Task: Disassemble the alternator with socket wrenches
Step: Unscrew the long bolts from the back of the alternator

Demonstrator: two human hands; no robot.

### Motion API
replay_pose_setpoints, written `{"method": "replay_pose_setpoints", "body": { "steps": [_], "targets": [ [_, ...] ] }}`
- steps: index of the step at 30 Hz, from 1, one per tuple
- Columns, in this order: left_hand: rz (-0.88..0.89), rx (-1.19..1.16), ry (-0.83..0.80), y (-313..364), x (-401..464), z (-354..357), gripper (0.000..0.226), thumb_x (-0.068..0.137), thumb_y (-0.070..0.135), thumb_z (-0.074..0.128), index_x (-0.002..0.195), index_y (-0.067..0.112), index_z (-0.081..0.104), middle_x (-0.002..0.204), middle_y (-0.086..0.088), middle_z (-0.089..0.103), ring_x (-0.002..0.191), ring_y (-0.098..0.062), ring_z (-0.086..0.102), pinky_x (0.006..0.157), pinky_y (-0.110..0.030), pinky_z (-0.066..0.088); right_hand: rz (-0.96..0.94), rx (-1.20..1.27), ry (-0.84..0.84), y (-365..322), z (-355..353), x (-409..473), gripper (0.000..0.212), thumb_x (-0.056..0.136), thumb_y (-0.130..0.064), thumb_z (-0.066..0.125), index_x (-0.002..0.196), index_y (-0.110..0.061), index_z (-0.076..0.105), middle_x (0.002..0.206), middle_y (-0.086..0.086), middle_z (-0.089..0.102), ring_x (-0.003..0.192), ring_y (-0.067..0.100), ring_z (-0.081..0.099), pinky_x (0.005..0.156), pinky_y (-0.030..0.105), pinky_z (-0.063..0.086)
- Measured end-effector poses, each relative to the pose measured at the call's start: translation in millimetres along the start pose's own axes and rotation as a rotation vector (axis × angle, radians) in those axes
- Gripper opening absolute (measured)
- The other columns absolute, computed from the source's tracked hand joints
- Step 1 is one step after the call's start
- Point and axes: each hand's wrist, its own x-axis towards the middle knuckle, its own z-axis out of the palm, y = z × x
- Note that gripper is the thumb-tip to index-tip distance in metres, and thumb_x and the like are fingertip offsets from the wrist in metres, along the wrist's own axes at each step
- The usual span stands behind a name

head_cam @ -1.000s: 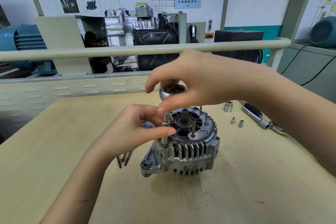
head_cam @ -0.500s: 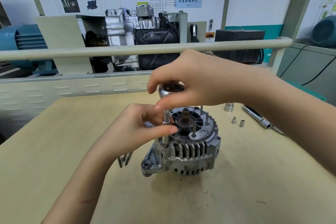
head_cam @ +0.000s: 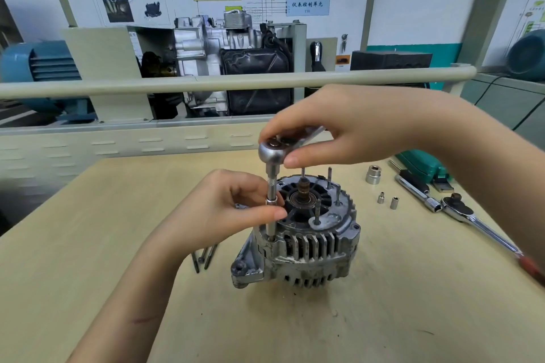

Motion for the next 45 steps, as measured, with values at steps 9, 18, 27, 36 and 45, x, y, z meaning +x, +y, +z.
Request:
{"method": "replay_pose_setpoints", "body": {
  "steps": [9, 18, 27, 36, 45],
  "targets": [
    [0.014, 0.028, -0.006, -0.2, -2.4, -4.0, 0.010, 0.063, 0.034, 0.071, 0.069, 0.026, 0.071, 0.075, 0.003, 0.073, 0.072, -0.008, 0.067, 0.069, -0.015, 0.050, -0.011, -0.030, 0.018, -3.3, -3.0, 3.9, 0.033, 0.082, -0.042, 0.055, 0.111, -0.028, 0.062, 0.096, -0.012, 0.066, 0.088, 0.005, 0.058, 0.081, 0.028, 0.043],
    [-0.019, 0.092, 0.023, 1.2, -0.8, -1.6, 0.023, 0.059, 0.044, 0.070, 0.068, 0.022, 0.070, 0.072, 0.004, 0.070, 0.067, -0.004, 0.063, 0.065, -0.018, 0.048, 0.000, -0.123, 0.061, -5.7, -0.7, 3.3, 0.036, 0.083, -0.047, 0.047, 0.105, -0.024, 0.063, 0.074, -0.013, 0.057, 0.070, 0.002, 0.052, 0.065, 0.014, 0.035],
    [0.011, 0.178, -0.066, -3.9, -1.0, -3.0, 0.026, 0.066, 0.044, 0.072, 0.069, 0.018, 0.070, 0.070, 0.005, 0.069, 0.066, -0.006, 0.063, 0.065, -0.021, 0.049, -0.015, -0.056, 0.037, -1.7, -3.7, 2.7, 0.030, 0.085, -0.036, 0.057, 0.113, -0.027, 0.062, 0.100, -0.011, 0.066, 0.089, 0.002, 0.055, 0.080, 0.024, 0.042],
    [-0.026, 0.096, -0.073, -1.6, -1.6, -3.9, 0.016, 0.065, 0.041, 0.071, 0.072, 0.026, 0.071, 0.077, 0.008, 0.072, 0.075, -0.002, 0.065, 0.069, -0.009, 0.045, -0.005, -0.160, 0.079, -10.6, 0.5, 6.3, 0.049, 0.076, -0.055, 0.041, 0.100, -0.019, 0.063, 0.073, -0.011, 0.055, 0.066, 0.003, 0.049, 0.064, 0.015, 0.035],
    [-0.011, 0.119, 0.048, -3.8, -1.6, -3.8, 0.026, 0.060, 0.042, 0.076, 0.063, 0.017, 0.069, 0.076, -0.005, 0.069, 0.071, -0.016, 0.063, 0.069, -0.029, 0.049, -0.055, -0.076, 0.049, -5.6, -1.8, 5.6, 0.029, 0.086, -0.039, 0.055, 0.109, -0.023, 0.063, 0.094, -0.012, 0.065, 0.084, 0.001, 0.054, 0.076, 0.019, 0.041]
  ]
}}
